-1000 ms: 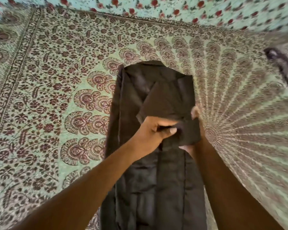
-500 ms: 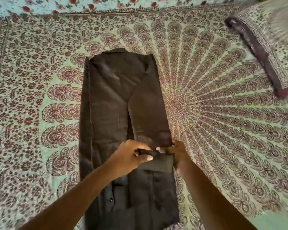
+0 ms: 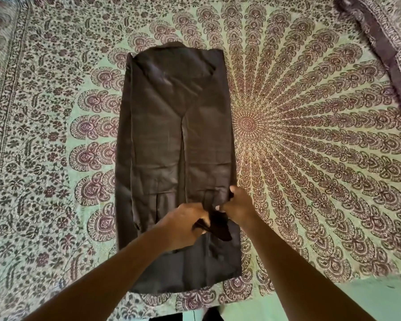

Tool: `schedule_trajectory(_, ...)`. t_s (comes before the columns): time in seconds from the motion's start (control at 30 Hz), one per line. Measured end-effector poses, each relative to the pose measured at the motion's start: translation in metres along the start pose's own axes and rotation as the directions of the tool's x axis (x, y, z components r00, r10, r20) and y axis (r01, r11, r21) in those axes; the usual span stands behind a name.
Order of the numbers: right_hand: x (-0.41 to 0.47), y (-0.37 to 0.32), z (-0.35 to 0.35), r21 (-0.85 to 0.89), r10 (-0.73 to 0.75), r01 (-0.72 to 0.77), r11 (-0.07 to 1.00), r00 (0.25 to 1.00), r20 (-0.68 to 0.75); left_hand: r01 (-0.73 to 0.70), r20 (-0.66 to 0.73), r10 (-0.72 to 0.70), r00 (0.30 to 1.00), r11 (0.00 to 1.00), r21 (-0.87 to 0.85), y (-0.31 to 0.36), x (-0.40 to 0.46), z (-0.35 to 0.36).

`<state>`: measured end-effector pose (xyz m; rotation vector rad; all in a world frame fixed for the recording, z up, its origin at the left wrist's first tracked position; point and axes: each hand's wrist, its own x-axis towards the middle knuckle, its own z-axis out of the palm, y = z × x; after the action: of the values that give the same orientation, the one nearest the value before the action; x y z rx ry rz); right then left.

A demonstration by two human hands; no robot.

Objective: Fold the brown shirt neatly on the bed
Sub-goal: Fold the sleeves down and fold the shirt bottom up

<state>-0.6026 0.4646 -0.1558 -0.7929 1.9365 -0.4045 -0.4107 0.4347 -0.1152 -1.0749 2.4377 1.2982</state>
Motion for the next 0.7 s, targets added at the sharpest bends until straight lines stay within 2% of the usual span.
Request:
schedule_trajectory(0.1,-0.008,0.004,0.007,-0.147,-0.153,0.15,0.978,0.988,-0.013,-0.014,0.005,0.014,1.0,0.998,0.066,-0.007,-0.011,0.012)
schedule_trajectory(0.2,-0.014,0.009,0.014,-0.185,-0.248,0.244,0.952,0.969,0.002,-0.007,0.025,0.005,1.0,0.998,0.07,-0.012,-0.019,0.022)
schedule_trajectory(0.47,-0.012,0.012,0.015,-0.16,-0.253,0.251,0.955,0.967,0.007,0.026,0.053,-0.029,0.998,0.998,0.052,-0.023,-0.021,0.032)
schedule_trajectory(0.6,-0.01,0.009,0.018,-0.177,-0.276,0.273,0.946,0.961,0.004,0.042,0.151,-0.046,0.987,0.999,0.027,-0.019,-0.021,0.023)
schedule_trajectory(0.7,-0.011,0.008,0.022,-0.159,-0.299,0.287,0.945,0.952,-0.058,0.129,0.03,-0.132,0.991,0.989,0.073,-0.009,-0.017,0.015)
